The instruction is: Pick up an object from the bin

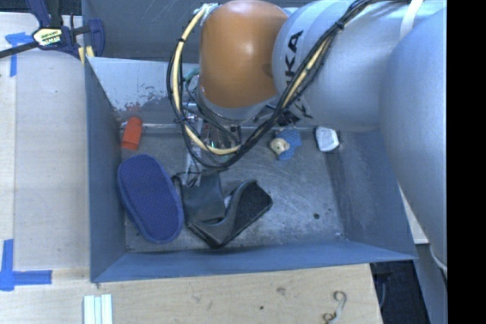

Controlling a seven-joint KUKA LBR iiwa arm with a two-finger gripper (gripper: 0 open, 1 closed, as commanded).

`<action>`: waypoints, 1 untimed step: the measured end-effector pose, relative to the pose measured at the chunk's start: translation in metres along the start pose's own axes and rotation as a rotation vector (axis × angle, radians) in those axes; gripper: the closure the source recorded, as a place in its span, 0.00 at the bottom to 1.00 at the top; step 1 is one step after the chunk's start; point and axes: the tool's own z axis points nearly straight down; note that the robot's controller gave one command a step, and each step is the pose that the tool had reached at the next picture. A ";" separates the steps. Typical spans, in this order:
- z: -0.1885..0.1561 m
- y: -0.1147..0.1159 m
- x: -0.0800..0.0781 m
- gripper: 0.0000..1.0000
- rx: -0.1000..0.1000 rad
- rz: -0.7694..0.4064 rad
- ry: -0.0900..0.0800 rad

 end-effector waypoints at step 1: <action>0.077 -0.064 0.039 0.00 0.000 -0.129 -0.004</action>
Offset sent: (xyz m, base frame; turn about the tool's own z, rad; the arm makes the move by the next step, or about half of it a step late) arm -0.0388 -0.0617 -0.0745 -0.1334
